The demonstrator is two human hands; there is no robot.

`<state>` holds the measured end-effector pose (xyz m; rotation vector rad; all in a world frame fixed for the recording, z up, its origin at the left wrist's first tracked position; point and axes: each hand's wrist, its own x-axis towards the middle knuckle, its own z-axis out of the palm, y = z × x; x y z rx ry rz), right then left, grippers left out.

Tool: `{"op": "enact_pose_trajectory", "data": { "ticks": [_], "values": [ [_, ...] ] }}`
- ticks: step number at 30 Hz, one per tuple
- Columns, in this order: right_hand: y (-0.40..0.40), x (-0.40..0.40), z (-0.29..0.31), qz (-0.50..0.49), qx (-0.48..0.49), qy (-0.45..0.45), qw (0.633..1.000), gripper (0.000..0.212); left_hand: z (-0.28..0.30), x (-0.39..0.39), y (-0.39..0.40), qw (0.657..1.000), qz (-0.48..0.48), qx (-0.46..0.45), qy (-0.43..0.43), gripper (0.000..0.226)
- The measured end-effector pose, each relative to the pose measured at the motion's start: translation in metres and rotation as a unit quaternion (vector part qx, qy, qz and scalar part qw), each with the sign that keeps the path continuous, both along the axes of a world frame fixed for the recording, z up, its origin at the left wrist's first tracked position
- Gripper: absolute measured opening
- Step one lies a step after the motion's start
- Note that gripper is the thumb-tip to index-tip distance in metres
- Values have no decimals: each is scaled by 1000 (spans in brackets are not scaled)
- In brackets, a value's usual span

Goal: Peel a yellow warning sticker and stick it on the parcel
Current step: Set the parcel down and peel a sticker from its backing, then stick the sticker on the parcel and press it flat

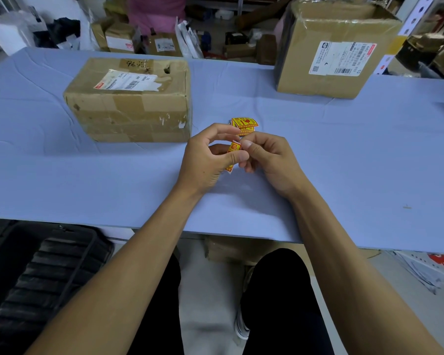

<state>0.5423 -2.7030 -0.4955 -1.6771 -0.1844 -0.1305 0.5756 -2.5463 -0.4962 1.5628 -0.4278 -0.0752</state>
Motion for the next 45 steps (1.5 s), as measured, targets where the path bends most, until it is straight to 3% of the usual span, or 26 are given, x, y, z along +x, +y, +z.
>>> {"op": "enact_pose_trajectory", "data": {
  "ticks": [7,12,17,26,29,35,41,45],
  "values": [
    [2,0,0,-15,6,6,1000,28,-4,3,-1,1000,1,0,-8,41],
    [2,1,-1,-54,2,0,999,30,-7,0,-5,992,87,62,-68,36],
    [1,0,1,-61,4,2,998,25,-7,-2,-5,998,34,37,-48,15],
    [7,-1,2,-68,-25,17,997,20,-5,1,9,999,45,23,-3,13],
    [19,6,0,-55,-59,39,996,9,-2,-5,16,998,52,19,1,17],
    [41,15,-1,-77,-113,46,990,10,6,-8,44,996,75,49,16,14],
    [49,13,12,-135,-276,53,950,17,16,-10,78,985,140,94,28,15],
    [59,11,21,-139,-334,73,929,25,17,-13,92,978,175,97,66,18]
  ]
}}
